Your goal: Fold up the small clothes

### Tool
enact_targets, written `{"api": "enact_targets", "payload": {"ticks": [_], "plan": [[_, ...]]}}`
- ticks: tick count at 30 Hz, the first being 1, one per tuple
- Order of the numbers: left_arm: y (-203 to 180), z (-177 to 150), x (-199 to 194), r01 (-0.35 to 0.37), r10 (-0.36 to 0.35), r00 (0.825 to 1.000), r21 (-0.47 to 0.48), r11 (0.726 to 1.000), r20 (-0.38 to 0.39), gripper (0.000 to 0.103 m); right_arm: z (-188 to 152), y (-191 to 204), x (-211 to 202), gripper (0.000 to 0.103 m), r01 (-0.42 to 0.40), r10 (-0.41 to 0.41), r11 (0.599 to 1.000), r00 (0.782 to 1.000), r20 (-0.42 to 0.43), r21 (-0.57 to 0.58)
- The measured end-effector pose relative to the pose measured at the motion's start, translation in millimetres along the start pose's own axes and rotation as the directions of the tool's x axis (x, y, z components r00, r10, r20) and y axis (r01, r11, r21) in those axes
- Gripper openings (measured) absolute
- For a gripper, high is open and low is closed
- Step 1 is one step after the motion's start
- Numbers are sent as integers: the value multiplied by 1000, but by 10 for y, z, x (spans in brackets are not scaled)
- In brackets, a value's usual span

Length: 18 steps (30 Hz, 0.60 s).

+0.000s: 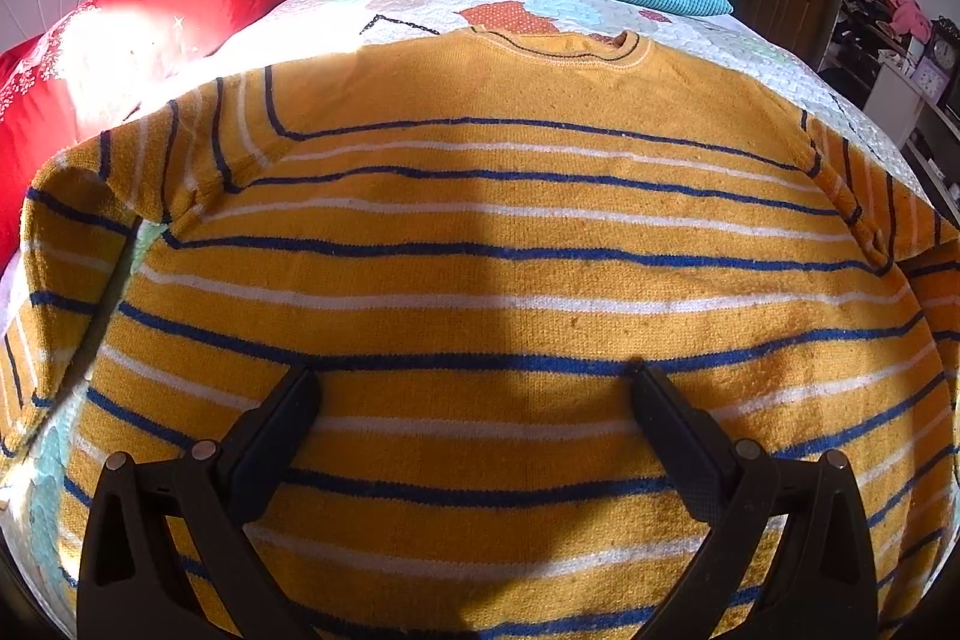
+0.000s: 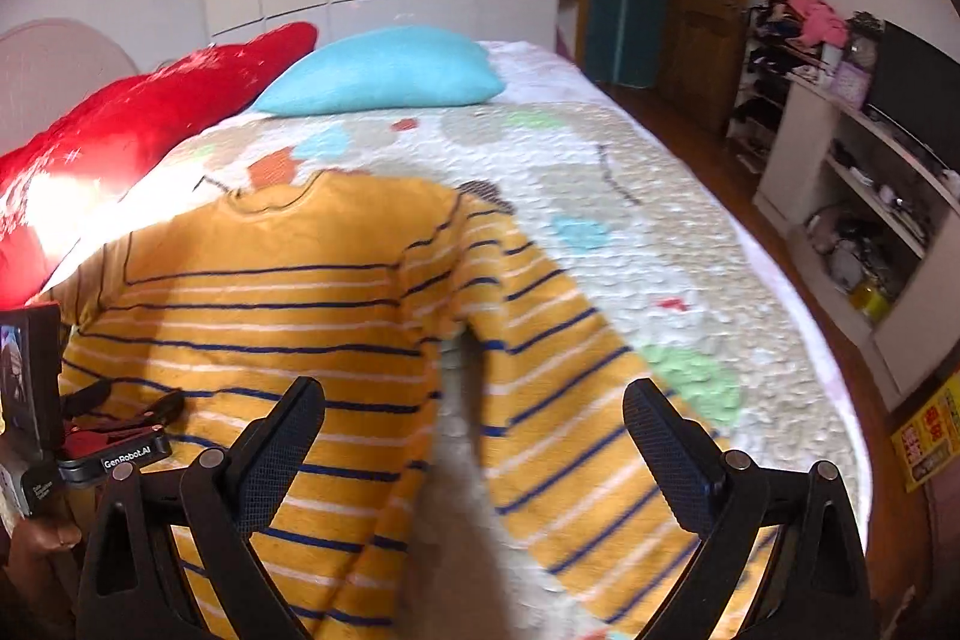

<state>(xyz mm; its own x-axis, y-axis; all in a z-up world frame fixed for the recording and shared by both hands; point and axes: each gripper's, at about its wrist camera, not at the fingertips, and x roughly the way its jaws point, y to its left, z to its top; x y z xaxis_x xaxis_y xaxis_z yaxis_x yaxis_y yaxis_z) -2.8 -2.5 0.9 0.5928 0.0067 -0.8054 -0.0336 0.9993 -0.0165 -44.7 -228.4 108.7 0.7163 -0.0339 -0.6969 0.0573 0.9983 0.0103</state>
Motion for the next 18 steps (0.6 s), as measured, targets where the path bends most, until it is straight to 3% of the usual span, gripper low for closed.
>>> {"api": "enact_targets", "payload": {"ticks": [6, 18], "plan": [[3, -4, -3, 1, -1, 1000, -1, 1000, 1, 103, -108, 561, 725, 100, 52, -56, 995, 997, -50, -87], [-1, 10, 1, -9, 9, 1000, 3, 1000, 3, 103, -201, 489, 1037, 103, -11, 5, 999, 989, -148, -38]]}}
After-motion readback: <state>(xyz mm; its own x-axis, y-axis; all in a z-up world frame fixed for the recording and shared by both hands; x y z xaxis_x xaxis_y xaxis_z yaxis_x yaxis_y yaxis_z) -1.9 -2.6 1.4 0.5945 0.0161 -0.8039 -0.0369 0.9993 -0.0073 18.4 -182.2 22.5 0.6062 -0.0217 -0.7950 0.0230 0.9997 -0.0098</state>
